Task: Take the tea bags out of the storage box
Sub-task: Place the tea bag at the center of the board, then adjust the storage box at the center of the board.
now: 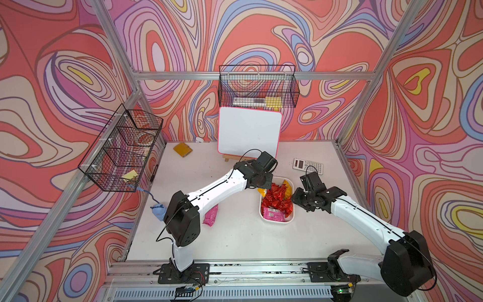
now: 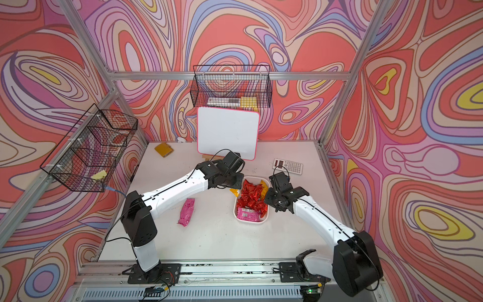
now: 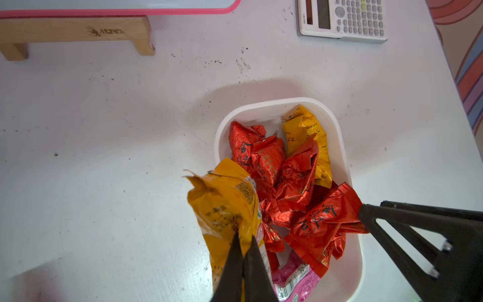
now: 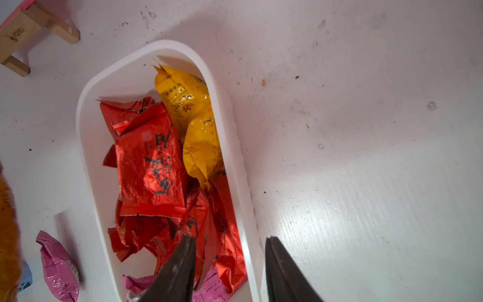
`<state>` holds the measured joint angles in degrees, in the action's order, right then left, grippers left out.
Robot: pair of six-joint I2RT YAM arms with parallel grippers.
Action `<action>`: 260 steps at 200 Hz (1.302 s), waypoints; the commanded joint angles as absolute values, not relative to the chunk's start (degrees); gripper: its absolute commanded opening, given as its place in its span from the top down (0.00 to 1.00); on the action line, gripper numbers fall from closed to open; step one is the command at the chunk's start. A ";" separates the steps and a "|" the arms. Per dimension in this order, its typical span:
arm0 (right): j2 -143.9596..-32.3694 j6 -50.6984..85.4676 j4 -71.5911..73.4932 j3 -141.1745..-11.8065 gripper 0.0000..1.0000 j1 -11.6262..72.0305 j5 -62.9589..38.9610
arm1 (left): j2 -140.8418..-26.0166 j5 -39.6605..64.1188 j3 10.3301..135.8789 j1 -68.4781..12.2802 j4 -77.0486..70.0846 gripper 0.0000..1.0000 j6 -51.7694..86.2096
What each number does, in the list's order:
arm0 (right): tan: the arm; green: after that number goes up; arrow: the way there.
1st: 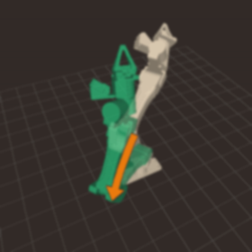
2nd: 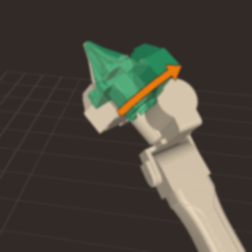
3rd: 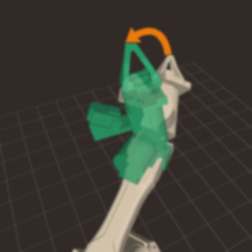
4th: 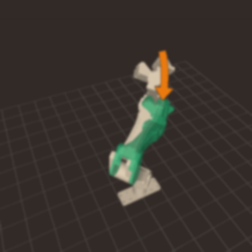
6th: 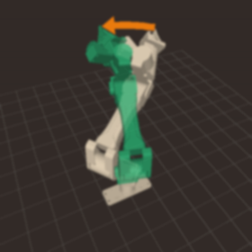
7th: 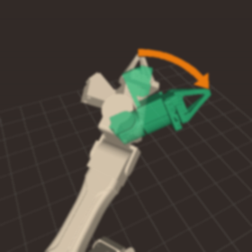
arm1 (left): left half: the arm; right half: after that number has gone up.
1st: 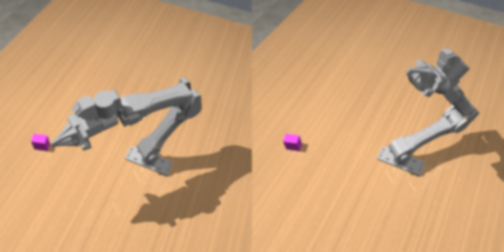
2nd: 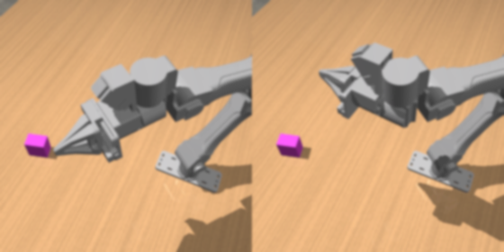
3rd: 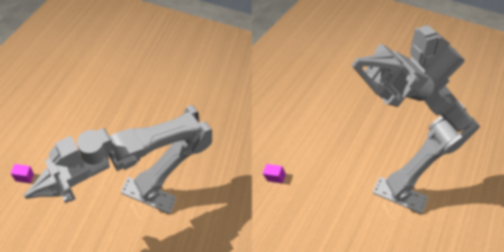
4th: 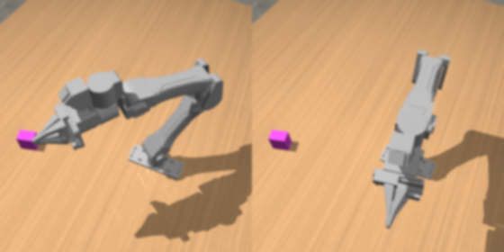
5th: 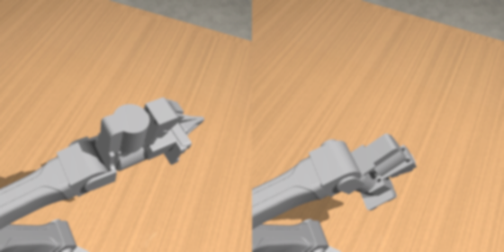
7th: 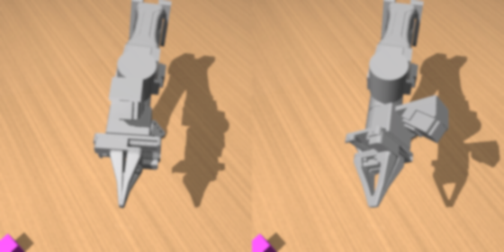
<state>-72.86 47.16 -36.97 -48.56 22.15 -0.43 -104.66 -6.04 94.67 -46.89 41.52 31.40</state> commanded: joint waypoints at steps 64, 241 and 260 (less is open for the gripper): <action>-78.16 42.27 -32.88 -52.73 0.59 19.66 -2.37 | -88.98 -13.95 68.73 -43.13 34.81 1.00 31.23; -85.67 31.43 -31.13 -53.34 0.95 19.24 -1.59 | -79.53 -8.24 59.21 -45.28 22.44 0.39 31.29; -86.37 29.81 -31.11 -54.00 0.95 19.24 -1.41 | -83.08 -4.40 63.32 -47.20 21.57 0.39 30.91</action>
